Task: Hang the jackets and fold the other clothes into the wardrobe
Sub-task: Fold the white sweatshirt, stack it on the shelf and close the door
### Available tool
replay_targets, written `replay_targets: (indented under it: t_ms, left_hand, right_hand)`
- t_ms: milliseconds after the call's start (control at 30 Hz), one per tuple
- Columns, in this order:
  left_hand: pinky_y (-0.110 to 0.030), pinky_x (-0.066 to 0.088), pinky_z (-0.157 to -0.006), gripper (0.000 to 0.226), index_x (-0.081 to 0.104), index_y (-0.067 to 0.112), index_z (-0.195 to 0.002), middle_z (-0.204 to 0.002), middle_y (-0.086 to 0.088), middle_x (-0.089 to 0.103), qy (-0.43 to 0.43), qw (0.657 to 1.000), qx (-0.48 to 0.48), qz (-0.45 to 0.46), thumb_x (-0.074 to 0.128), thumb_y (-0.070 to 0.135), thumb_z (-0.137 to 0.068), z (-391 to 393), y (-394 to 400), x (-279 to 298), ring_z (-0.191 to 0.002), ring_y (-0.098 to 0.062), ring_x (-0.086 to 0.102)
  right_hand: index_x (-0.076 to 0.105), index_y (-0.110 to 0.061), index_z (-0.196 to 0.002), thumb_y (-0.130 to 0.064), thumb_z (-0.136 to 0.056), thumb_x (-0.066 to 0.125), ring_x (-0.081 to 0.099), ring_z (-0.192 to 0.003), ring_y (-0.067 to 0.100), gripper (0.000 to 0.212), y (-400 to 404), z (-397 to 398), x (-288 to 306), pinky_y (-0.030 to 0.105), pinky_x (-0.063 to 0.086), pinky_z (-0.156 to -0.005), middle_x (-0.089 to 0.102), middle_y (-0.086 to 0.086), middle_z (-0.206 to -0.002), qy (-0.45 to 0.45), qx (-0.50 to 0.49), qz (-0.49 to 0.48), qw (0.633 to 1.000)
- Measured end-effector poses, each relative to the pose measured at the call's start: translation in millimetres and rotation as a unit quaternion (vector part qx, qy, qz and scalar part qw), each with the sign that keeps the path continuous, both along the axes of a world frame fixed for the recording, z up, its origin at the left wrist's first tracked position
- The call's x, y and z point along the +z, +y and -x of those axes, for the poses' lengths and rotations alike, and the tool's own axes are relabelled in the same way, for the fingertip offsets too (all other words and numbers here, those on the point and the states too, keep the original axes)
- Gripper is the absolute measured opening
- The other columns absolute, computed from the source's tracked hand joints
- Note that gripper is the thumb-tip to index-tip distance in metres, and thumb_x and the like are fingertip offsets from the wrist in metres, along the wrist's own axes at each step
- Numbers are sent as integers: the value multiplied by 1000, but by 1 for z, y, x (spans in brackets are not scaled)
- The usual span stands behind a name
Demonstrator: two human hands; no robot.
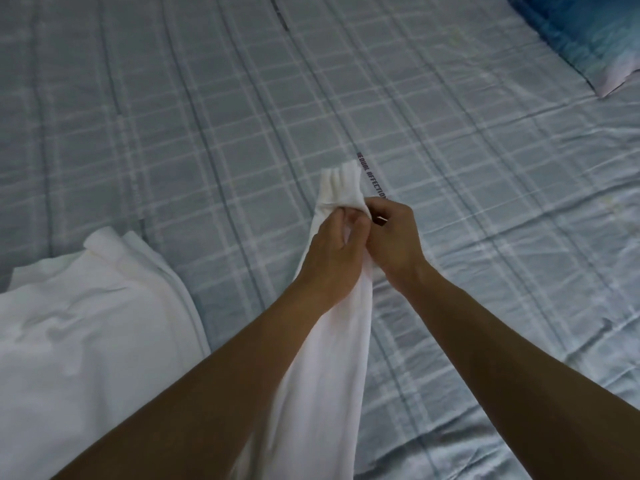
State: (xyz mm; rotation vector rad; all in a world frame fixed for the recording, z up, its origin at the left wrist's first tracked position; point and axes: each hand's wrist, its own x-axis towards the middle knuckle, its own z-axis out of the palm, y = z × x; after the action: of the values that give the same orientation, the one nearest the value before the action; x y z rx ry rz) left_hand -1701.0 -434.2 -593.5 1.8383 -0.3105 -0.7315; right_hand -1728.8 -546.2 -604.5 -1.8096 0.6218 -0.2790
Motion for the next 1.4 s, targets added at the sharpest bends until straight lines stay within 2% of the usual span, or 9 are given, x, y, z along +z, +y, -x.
replay_targets:
  t_ms: [233, 400, 500, 667, 833, 967, 1167, 1300, 1400]
  left_hand:
    - [-36, 55, -90, 34, 69, 4, -110, -104, -13, 75, 139, 953, 172, 208, 63, 35, -95, -1, 34, 37, -100, -23, 72]
    - [-33, 59, -81, 18, 72, 11, -100, -94, -7, 77, 118, 925, 269, 243, 58, 23, -99, -11, 89, 69, -92, -21, 74]
    - [-41, 58, -91, 19, 72, 16, -103, -101, -6, 76, 11, 947, 273, 172, 53, 20, -101, -17, 142, 82, -98, -23, 72]
    - [-37, 52, -64, 18, 65, 8, -87, -74, -3, 65, -143, 942, 303, -13, 60, 23, -96, -26, 254, 76, -66, -20, 60]
    - [-40, 61, -71, 9, 68, 6, -88, -83, -8, 71, -45, 919, 333, -207, 65, 14, -84, -37, 360, 8, -76, -28, 70]
    - [-45, 62, -67, 7, 65, 6, -83, -77, -12, 71, -22, 917, 337, -214, 70, 11, -80, -29, 395, -20, -66, -30, 72]
    - [-31, 54, -78, 7, 68, 7, -92, -83, -2, 67, -76, 902, 391, -168, 65, 9, -86, -47, 408, -8, -79, -22, 63]
    - [-38, 50, -91, 45, 54, 4, -126, -127, -17, 59, -29, 901, 346, -260, 67, 19, -86, -37, 409, -17, -113, -34, 59]
    - [-47, 37, -106, 56, 43, 5, -141, -146, -16, 44, -243, 887, 235, -316, 62, 24, -91, 9, 395, -12, -134, -37, 40]
  right_hand:
    - [71, -16, -118, -10, -94, 59, 59, -99, 15, 27, 49, 0, 24, 21, 45, -85, 65, 3, -104, -89, 77, 163, 979]
    - [65, -3, -124, -18, -99, 43, 51, -116, 18, 36, 103, 1, 50, 27, 38, -106, 60, 11, -123, -187, 162, 282, 927]
    - [53, 4, -136, -9, -98, 44, 44, -135, 23, 41, 148, -1, 55, 33, 31, -117, 50, 18, -142, -213, 208, 296, 908]
    - [38, 5, -146, -15, -100, 44, 30, -146, 28, 51, 243, -6, 50, 33, 20, -123, 35, 20, -155, -176, 307, 315, 880]
    - [36, -2, -150, -38, -100, 31, 23, -149, 32, 61, 320, -1, 11, 47, 21, -122, 29, 16, -159, -20, 418, 355, 836]
    - [17, -8, -156, -41, -105, 29, 4, -153, 25, 62, 335, 14, -8, 42, 5, -125, 8, 8, -166, 92, 468, 377, 793]
    - [24, -9, -155, -52, -93, 8, 8, -153, 25, 77, 334, 23, -14, 33, 0, -118, 16, 8, -164, 56, 462, 397, 791]
    - [24, -6, -155, -51, -91, 7, 8, -153, 28, 79, 331, 33, -19, 38, 2, -120, 14, 10, -165, 84, 450, 421, 783]
    - [22, -7, -155, -47, -96, 10, 6, -153, 25, 72, 324, 57, -25, 37, 0, -122, 12, 9, -165, 84, 420, 422, 799]
